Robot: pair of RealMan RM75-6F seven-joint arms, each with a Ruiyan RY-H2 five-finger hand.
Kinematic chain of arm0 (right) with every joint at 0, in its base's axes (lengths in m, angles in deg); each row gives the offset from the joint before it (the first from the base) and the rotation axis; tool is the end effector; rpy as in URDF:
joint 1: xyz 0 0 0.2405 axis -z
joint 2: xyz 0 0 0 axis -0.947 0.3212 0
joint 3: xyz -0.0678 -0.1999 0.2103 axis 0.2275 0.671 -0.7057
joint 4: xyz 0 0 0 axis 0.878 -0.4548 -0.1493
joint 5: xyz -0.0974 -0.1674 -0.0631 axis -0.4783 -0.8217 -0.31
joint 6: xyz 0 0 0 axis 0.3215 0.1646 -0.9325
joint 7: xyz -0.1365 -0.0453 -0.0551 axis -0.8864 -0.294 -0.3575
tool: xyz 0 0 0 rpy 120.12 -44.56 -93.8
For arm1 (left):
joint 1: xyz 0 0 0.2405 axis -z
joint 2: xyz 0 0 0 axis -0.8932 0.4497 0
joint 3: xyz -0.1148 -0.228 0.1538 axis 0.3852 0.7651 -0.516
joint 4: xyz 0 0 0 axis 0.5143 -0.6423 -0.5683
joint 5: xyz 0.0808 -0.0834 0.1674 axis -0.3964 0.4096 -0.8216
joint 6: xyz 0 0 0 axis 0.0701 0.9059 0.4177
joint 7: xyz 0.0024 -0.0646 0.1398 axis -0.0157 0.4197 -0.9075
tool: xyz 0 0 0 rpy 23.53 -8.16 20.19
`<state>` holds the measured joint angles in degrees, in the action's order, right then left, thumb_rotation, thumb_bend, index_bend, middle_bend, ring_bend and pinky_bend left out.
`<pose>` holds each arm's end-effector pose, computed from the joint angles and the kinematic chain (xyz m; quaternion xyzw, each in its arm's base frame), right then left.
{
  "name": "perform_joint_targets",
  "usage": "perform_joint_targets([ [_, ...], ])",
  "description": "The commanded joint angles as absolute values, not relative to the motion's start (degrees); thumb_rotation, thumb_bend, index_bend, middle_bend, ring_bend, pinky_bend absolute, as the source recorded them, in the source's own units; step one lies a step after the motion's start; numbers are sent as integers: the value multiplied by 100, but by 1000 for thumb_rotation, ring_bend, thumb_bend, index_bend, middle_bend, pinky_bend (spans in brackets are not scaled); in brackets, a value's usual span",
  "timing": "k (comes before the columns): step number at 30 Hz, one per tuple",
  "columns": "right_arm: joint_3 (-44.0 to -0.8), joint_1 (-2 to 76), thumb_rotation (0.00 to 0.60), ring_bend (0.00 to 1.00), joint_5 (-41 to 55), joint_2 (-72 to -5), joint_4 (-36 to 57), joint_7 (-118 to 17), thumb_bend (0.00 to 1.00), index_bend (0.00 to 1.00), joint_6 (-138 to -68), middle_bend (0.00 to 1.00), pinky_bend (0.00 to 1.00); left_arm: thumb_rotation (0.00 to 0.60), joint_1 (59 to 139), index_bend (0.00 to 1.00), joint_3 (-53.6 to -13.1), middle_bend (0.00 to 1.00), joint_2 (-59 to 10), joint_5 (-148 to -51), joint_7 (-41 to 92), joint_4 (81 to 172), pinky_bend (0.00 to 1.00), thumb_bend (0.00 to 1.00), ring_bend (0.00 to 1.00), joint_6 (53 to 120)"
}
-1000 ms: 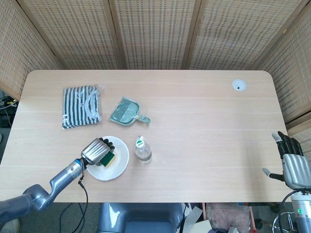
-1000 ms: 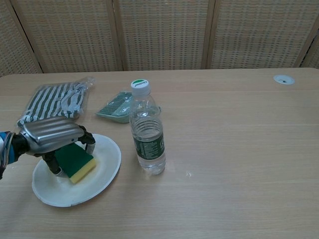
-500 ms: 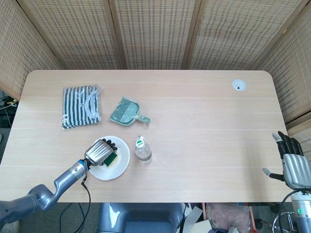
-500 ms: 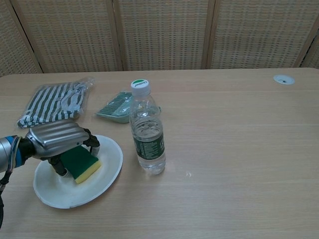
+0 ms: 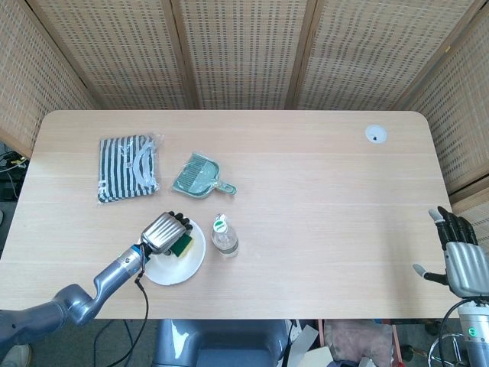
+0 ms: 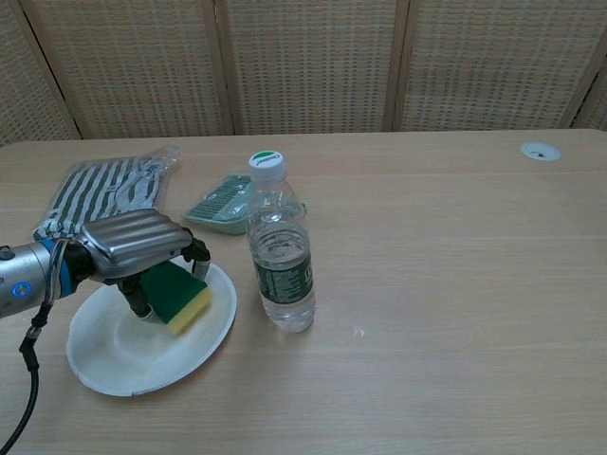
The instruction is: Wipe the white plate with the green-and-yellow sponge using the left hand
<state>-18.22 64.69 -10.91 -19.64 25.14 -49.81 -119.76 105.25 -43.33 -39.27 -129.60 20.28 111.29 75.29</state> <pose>-0.3633 -0.2162 0.1891 0.5720 -0.4036 0.3774 0.6062 -0.2328 0.3639 -0.0764 -0.8615 -0.2191 -0.2913 0.3536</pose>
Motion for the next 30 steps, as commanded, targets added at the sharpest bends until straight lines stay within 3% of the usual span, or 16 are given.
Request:
perform_joint_targets([
  [1,-1823,6467,600,0,-1084,-1960,2511,-4968,0,0,-11966,0,0,600,10541,570,-4357,404,-4042,-12909,1901,10998,405,169,329,7421],
  [11,-1828,6485,600,0,-1099,-1952,2531,-4980,0,0,-12018,0,0,600,10488,572,-4398,408,-4152,-12843,2017,10863,405,169,329,7402],
  [22,-1804,6481,600,0,-1132,-1970,2551,-5043,0,0,-12015,0,0,600,10508,573,-3983,408,-3084,-12799,2166,11940,405,169,329,8076],
  [30,-1796,6479,600,0,-1144,-1981,2568,-5087,0,0,-12019,0,0,600,10327,573,-3840,408,-2712,-12235,2163,11652,405,170,329,7860],
])
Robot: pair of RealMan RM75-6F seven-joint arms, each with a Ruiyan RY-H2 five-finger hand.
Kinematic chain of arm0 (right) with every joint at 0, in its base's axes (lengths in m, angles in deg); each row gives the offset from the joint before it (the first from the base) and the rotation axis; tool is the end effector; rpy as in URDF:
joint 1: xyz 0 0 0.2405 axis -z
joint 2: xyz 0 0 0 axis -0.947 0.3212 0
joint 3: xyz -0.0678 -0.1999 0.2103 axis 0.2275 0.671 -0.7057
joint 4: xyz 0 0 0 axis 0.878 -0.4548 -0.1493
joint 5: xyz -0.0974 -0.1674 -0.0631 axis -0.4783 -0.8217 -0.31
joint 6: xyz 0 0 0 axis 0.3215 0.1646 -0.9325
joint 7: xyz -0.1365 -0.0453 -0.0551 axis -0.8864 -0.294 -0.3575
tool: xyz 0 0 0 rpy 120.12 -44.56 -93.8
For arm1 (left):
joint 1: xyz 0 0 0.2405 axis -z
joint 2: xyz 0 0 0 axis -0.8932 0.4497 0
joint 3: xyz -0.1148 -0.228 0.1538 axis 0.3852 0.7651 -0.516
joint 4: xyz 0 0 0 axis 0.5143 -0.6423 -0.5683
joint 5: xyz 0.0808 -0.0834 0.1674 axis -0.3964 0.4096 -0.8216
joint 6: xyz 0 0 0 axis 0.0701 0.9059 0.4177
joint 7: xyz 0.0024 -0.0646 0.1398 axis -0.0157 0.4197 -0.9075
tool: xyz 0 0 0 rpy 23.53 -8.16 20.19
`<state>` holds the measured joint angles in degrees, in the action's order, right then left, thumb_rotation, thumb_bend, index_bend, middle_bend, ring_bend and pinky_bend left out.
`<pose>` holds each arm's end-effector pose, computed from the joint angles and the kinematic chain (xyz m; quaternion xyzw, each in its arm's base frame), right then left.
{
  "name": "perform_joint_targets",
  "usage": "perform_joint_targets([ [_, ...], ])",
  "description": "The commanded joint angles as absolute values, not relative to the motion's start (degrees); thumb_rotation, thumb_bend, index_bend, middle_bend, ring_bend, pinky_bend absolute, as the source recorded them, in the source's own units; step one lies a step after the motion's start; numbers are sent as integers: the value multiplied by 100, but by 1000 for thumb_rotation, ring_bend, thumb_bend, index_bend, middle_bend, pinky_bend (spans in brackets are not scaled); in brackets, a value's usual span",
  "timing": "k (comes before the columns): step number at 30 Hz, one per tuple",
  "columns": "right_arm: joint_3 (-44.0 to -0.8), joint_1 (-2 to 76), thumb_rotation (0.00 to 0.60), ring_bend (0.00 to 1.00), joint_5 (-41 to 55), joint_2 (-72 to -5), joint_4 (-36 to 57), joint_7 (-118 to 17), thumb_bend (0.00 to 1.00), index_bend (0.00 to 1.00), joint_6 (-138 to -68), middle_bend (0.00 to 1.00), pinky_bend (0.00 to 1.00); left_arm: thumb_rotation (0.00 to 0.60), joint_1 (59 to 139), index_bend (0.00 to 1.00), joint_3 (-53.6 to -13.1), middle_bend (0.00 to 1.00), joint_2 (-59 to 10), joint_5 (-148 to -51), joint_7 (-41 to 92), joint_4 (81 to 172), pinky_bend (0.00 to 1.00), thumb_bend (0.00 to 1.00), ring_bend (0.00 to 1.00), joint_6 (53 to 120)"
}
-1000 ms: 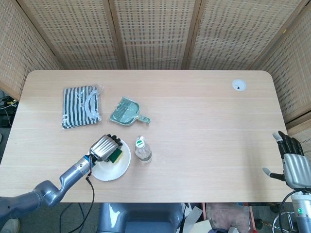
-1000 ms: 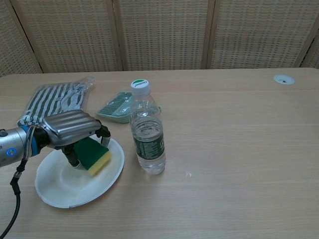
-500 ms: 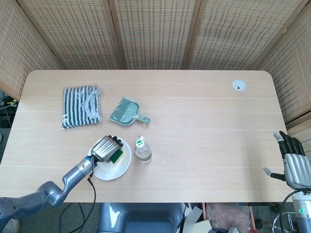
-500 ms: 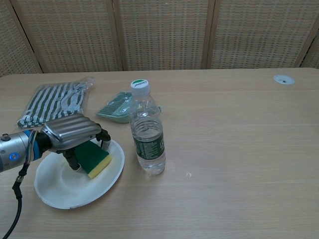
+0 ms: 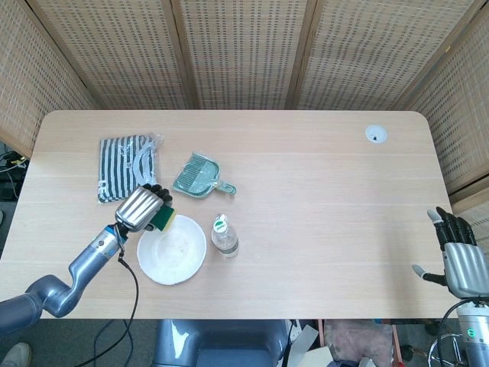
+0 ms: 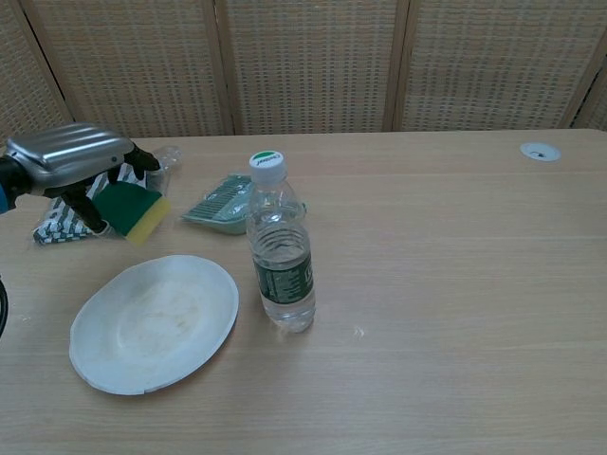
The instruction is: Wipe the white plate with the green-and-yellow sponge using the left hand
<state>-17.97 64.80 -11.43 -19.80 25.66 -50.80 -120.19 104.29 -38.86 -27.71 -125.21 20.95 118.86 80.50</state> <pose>-0.3605 -0.2146 0.1867 0.5762 -0.3996 0.3769 0.6052 -0.2392 0.3966 0.0176 -0.8055 -0.2280 -0.3374 0.4306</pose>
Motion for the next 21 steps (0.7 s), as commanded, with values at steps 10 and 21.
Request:
perform_joint_targets([
  [10,-1784,6462,600,0,-1138,-1996,2575,-5138,0,0,-11979,0,0,600,10077,509,-3960,391,-3054,-11673,2540,10262,386,163,329,7111],
  [21,-1765,6463,600,0,-1204,-1966,2609,-5068,0,0,-11998,0,0,600,9970,0,-3687,0,-2712,-10845,1954,10902,0,0,0,6524],
])
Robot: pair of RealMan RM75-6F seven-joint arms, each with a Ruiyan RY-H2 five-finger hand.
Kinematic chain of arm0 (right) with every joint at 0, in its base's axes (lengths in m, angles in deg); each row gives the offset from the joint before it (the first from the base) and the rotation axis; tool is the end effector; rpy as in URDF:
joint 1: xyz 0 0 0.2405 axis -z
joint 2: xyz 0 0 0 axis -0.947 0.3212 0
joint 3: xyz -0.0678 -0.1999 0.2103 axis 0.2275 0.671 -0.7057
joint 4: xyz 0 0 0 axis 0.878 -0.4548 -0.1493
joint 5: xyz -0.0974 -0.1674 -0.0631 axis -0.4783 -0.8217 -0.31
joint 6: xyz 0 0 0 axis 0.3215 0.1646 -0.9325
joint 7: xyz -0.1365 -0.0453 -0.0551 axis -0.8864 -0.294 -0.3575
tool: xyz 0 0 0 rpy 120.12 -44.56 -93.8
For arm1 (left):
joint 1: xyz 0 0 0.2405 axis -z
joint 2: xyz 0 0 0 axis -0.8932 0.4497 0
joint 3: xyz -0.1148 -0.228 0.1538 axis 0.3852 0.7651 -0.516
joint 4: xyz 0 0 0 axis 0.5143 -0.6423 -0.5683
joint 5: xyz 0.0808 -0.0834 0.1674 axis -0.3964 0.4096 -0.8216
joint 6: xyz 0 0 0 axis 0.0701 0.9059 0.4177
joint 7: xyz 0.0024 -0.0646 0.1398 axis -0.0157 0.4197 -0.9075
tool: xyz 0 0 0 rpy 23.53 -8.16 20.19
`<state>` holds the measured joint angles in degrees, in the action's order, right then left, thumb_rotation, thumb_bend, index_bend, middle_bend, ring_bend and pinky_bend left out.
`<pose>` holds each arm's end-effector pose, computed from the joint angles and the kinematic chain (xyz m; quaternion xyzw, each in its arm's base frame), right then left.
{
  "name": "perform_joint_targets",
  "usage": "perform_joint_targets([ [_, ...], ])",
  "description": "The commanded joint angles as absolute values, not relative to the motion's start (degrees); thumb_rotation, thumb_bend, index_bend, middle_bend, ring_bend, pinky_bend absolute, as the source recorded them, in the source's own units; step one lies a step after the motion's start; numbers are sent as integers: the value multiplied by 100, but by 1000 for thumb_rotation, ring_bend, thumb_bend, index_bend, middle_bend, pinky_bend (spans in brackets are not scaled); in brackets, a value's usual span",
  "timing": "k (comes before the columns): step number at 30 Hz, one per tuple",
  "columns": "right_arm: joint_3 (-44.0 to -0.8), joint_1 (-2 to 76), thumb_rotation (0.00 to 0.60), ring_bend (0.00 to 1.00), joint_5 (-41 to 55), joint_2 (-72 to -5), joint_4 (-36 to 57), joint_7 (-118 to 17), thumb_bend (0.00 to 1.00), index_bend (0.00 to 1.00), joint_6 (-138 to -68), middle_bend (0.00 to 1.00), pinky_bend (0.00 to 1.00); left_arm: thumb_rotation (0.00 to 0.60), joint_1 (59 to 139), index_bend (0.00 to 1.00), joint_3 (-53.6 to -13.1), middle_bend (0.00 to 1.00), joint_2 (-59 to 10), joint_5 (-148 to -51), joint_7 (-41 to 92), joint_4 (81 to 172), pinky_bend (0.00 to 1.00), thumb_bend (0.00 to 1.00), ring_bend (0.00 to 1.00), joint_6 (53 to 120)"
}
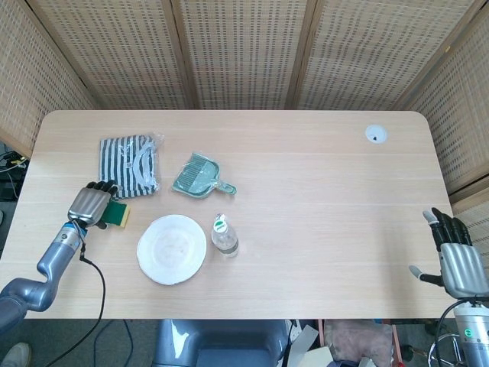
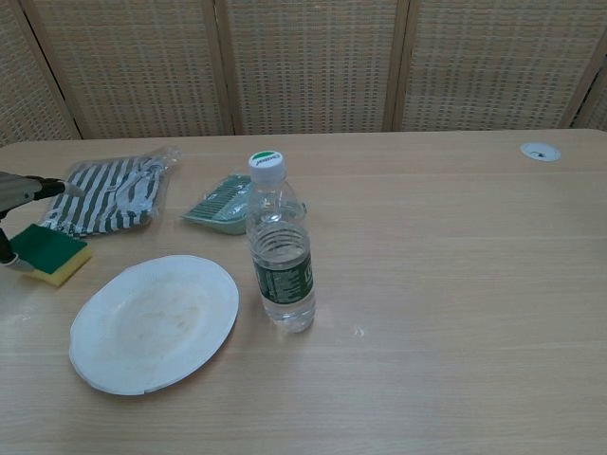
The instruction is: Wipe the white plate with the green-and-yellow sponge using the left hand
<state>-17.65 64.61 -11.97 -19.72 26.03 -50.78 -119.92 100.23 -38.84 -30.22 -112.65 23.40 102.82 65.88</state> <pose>-0.3581 -0.2146 0.1844 0.5813 -0.4010 0.3775 0.5989 -0.3574 0.4090 0.0356 -0.7525 -0.3523 -0.1847 0.5249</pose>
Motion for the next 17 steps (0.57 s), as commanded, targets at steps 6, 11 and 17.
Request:
perform_joint_targets([
  [6,-1757,6470,600,0,-1257,-1930,2647,-5009,0,0,-12029,0,0,600,9634,0,-3447,0,-1731,-10475,1547,12677,0,0,0,7238],
  [11,-1764,6516,600,0,-1307,-1868,2694,-4919,0,0,-12140,0,0,600,8687,0,-3305,0,-931,-10740,1624,14341,0,0,0,9254],
  [17,-1762,6557,600,0,-1368,-1791,2724,-4786,0,0,-12227,0,0,600,7845,0,-3618,0,-950,-11259,1863,14616,0,0,0,10570],
])
